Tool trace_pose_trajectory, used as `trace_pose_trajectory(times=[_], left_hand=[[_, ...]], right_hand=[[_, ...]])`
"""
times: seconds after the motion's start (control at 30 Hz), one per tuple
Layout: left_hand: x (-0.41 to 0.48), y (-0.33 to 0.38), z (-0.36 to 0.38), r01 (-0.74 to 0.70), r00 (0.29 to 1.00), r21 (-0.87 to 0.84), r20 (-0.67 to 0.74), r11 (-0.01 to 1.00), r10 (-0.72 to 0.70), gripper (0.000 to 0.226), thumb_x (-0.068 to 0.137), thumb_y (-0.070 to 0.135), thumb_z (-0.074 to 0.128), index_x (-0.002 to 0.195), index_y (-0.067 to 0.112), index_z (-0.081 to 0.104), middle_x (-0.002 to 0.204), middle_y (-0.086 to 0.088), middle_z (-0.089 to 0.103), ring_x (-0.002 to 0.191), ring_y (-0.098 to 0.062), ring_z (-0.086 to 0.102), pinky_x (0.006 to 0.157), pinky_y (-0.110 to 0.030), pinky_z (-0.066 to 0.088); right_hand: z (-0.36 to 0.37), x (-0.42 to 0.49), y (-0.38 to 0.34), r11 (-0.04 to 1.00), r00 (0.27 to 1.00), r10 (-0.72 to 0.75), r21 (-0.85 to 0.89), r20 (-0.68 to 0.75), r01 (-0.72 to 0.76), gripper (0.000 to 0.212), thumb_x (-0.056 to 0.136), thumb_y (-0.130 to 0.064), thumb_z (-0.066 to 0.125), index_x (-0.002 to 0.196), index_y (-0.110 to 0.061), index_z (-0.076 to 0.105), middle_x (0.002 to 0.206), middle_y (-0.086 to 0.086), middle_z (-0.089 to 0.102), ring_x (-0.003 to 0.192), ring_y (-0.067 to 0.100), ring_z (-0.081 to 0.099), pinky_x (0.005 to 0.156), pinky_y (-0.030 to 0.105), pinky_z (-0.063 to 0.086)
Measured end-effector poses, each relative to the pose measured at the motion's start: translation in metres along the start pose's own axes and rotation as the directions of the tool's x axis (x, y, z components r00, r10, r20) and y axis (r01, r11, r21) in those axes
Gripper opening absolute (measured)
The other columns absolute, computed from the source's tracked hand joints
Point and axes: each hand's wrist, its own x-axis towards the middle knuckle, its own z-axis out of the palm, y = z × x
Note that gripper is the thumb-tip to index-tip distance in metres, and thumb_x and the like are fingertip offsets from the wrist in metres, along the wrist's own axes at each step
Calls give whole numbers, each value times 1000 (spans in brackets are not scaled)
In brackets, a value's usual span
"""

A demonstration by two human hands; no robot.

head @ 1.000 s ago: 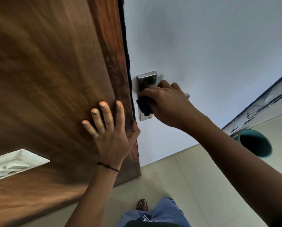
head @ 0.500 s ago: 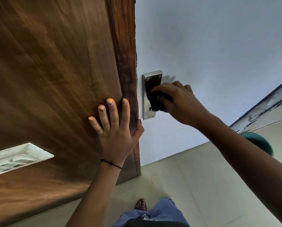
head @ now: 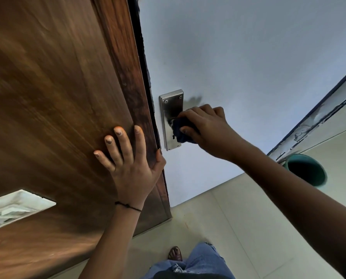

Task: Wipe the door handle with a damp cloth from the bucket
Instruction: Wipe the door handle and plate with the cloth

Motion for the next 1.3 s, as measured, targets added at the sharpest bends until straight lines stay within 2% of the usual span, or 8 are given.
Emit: trace_pose_trajectory(times=[0.27, 0.37, 0.5, 0.63, 0.77, 0.87, 1.03, 1.3], left_hand=[[1, 2, -1, 5, 1000, -26, 3, 1000, -5, 90, 87, 50, 50, 152, 17, -4, 155, -5, -28, 143, -21, -27, 114, -46, -18], [0, 2, -1, 9, 1000, -26, 4, 1000, -9, 92, 85, 49, 52, 152, 17, -3, 155, -5, -28, 143, -22, -27, 114, -46, -18], [-1, 2, 0, 6, 1000, -21, 1, 1000, -6, 92, 86, 50, 51, 152, 16, -3, 156, -6, -27, 143, -22, -26, 114, -47, -18], [0, 2, 0, 4, 1000, -31, 0, 1000, -4, 92, 86, 49, 52, 152, 16, -3, 156, -5, -27, 143, -22, -26, 114, -46, -18], [0, 2, -2, 0, 1000, -38, 1, 999, 1, 91, 87, 49, 50, 152, 16, -4, 155, -5, -28, 143, -22, -26, 114, -45, -19], [1, 2, -2, 2, 1000, -39, -3, 999, -2, 90, 87, 48, 50, 152, 16, -4, 156, -5, -27, 143, -21, -26, 114, -46, -18], [1, 3, -2, 8, 1000, -51, -5, 999, -9, 90, 87, 48, 51, 152, 16, -3, 156, -4, -27, 143, -21, -25, 114, -45, -18], [1, 0, -4, -18, 1000, -61, 16, 998, 19, 93, 87, 47, 55, 152, 16, -4, 155, -5, -28, 143, -21, -27, 114, -45, -19]], right_hand=[[-23, -13, 70, 945, 967, 211, 222, 144, -240, 18, 98, -21, 43, 110, -28, 54, 97, -5, 69, 98, 22, 59, 101, 43, 31], [-16, -27, 73, 700, 934, 315, 624, 166, -347, 19, 102, -15, 39, 115, -15, 52, 83, 7, 68, 64, 31, 67, 74, 58, 56], [12, -36, 57, 375, 861, 505, 884, 58, -280, 22, 103, -19, 40, 115, -5, 52, 70, 2, 60, 58, 35, 63, 56, 46, 55], [39, -35, 29, 7, 747, 659, 992, 91, -127, 22, 102, -30, 44, 95, -9, 50, 63, 3, 52, 49, 27, 51, 56, 37, 43], [46, -27, 7, -193, 640, 743, 978, 195, -75, 29, 101, -36, 43, 100, -10, 56, 83, 14, 58, 74, 30, 56, 74, 46, 46], [50, -23, 3, -276, 593, 767, 961, 243, -36, 30, 100, -37, 44, 102, -11, 59, 84, 2, 64, 79, 19, 61, 83, 35, 47], [55, -15, -15, -396, 592, 735, 918, 332, -23, 27, 102, -27, 44, 85, -13, 60, 73, -4, 66, 59, 3, 65, 62, 17, 49], [76, -8, -66, -269, 628, 701, 941, 338, -206, 49, 98, -40, 43, 116, 3, 58, 114, 27, 66, 108, 39, 64, 101, 51, 49]])
